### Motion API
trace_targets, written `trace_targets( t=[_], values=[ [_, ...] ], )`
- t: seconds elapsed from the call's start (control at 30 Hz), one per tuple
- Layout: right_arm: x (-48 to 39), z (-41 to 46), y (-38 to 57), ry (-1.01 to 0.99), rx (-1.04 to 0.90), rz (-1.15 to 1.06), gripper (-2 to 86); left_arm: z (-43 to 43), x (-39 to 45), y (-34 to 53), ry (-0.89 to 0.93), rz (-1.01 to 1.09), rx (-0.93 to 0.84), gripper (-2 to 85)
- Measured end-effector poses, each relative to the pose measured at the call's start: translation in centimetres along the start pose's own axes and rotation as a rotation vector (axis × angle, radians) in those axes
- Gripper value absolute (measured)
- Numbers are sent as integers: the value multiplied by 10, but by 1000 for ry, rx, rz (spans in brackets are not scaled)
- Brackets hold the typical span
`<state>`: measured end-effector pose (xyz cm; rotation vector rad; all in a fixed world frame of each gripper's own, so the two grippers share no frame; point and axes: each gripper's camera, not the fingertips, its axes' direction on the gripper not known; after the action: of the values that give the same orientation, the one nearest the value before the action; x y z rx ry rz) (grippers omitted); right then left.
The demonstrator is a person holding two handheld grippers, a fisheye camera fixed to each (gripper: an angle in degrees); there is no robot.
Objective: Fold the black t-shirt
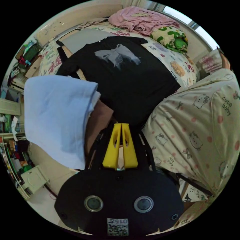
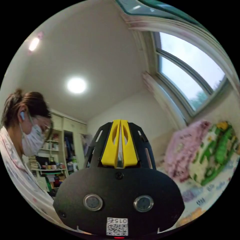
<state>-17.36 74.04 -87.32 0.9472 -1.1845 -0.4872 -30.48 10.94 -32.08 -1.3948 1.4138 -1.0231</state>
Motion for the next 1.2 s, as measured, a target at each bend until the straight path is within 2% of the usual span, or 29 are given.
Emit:
trace_targets(
  t=[0.03, 0.1, 0.23, 0.33, 0.47, 0.67, 0.77, 0.83, 0.87, 0.93, 1.0, 1.03, 1.2],
  values=[
    [-31, 5, -10, -103, 63, -32, -5, -9, -9, -1, -20, 10, 1, -2],
    [-74, 6, -22, -185, 177, -90, -5, -22, -22, -2, -31, 15, 38, -3],
    [-141, -5, -38, -226, 444, -174, -6, -40, -44, -15, -5, 5, 171, -4],
    [-145, -6, -53, -297, 532, -143, -6, -43, -54, -30, 16, 14, 216, -4],
    [-137, 4, -70, -262, 580, -164, -5, -46, -71, -56, 71, 25, 241, -4],
    [-70, 42, -88, -257, 561, -173, -2, -54, -90, -107, 121, 14, 273, -4],
    [3, 89, -86, -34, 311, -124, 7, -50, -96, -133, 139, -8, 269, -4],
    [109, 152, -60, 222, -51, 25, 54, -43, -99, -150, 147, -22, 260, -4],
    [142, 167, -46, 278, -143, 76, 63, -38, -100, -162, 149, -27, 243, -4],
    [288, 218, 27, 403, -510, 380, 85, -30, -100, -181, 148, -33, 211, -4],
    [381, 241, 89, 405, -706, 598, 90, -23, -100, -200, 158, -23, 184, -3],
    [429, 251, 125, 418, -767, 721, 94, -20, -101, -212, 163, -17, 167, -3],
    [555, 308, 215, 561, -939, 801, 117, -30, -114, -262, 188, -40, 163, -2]
  ],
)
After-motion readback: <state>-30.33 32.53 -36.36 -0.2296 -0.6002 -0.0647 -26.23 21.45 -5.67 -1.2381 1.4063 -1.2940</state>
